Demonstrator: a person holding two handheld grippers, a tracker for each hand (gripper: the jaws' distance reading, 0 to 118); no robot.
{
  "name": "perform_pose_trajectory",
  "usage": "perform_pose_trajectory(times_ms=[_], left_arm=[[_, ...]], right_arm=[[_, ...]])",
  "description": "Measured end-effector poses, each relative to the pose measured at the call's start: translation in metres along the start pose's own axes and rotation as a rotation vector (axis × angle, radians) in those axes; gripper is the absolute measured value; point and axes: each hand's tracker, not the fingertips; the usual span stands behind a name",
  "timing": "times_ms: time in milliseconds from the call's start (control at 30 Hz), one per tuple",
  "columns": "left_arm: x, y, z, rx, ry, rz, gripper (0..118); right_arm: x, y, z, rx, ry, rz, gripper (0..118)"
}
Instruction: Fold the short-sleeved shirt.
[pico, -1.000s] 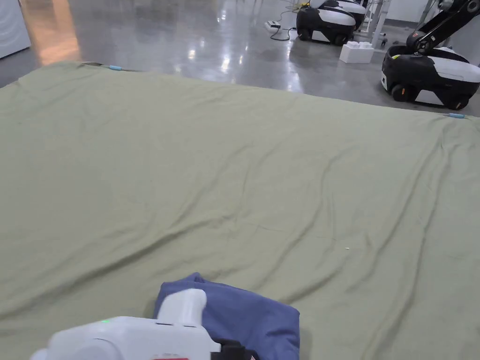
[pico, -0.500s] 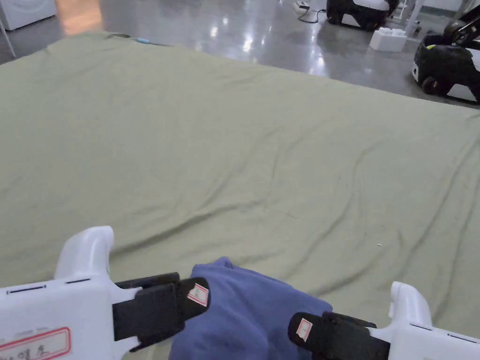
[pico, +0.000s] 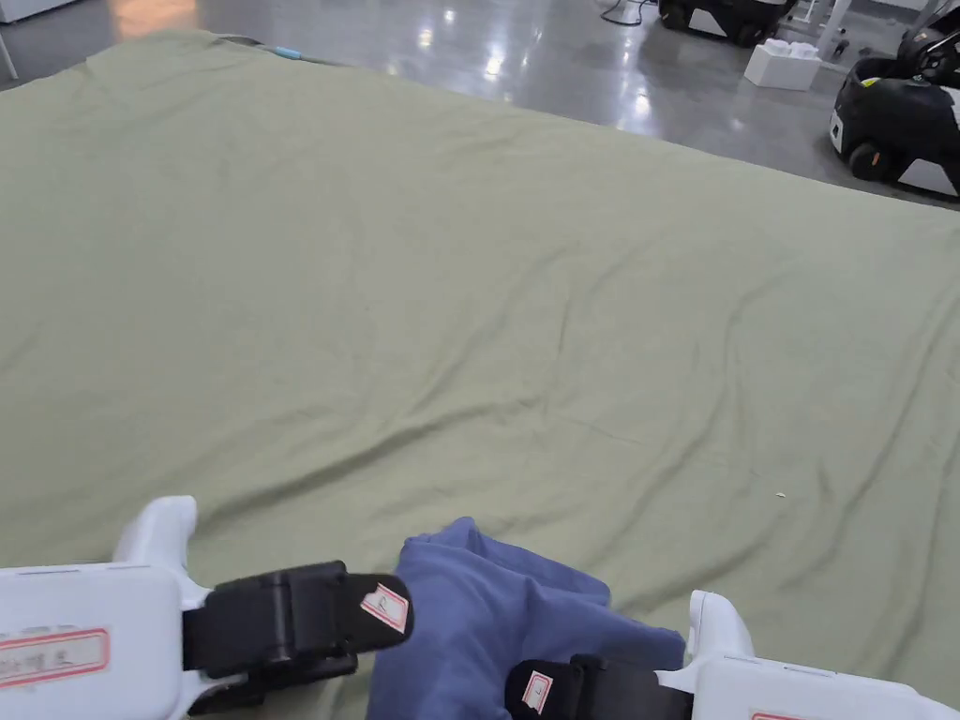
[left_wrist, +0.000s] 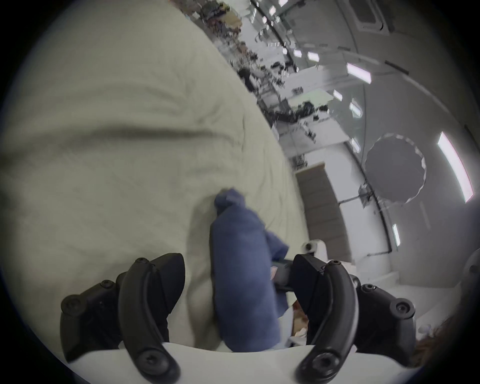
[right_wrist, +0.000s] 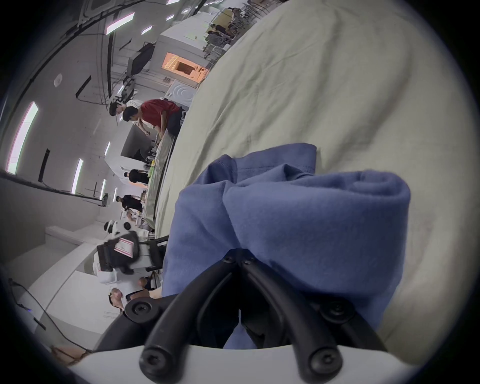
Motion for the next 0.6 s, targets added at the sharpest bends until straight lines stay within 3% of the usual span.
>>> perform_pose_trajectory(times_ms=[100, 267, 367, 400, 433, 467, 533, 600], left_arm=[[0.000, -0.005, -0.021, -0.076, 0.029, -0.062, 97], [0.011, -0.004, -0.050, -0.149, -0.117, -0.049, 96], [0.014, -0.017, -0.070, -0.112, -0.049, -0.075, 95], [0.017, -0.018, -0.066, -0.098, -0.035, -0.079, 90], [0.019, -0.017, -0.060, -0.100, 0.031, -0.089, 78], [0.016, -0.018, -0.054, -0.094, 0.071, -0.063, 45], [0.001, -0.018, -0.047, -0.143, -0.101, 0.108, 44], [0.004, -0.018, -0.045, -0.150, -0.091, 0.093, 43]], right_arm=[[0.002, 0.001, 0.000, -0.001, 0.003, -0.006, 2], [0.002, 0.000, 0.002, 0.000, 0.010, -0.008, 2], [-0.002, -0.001, 0.003, 0.003, 0.004, 0.004, 2], [-0.003, -0.002, 0.004, 0.007, -0.006, 0.016, 2], [-0.005, -0.001, 0.009, 0.008, -0.006, 0.021, 2], [-0.007, 0.000, 0.015, 0.015, -0.007, 0.021, 2], [-0.009, 0.000, 0.030, 0.072, -0.003, 0.011, 2], [-0.009, 0.001, 0.049, 0.119, -0.009, 0.001, 2]])
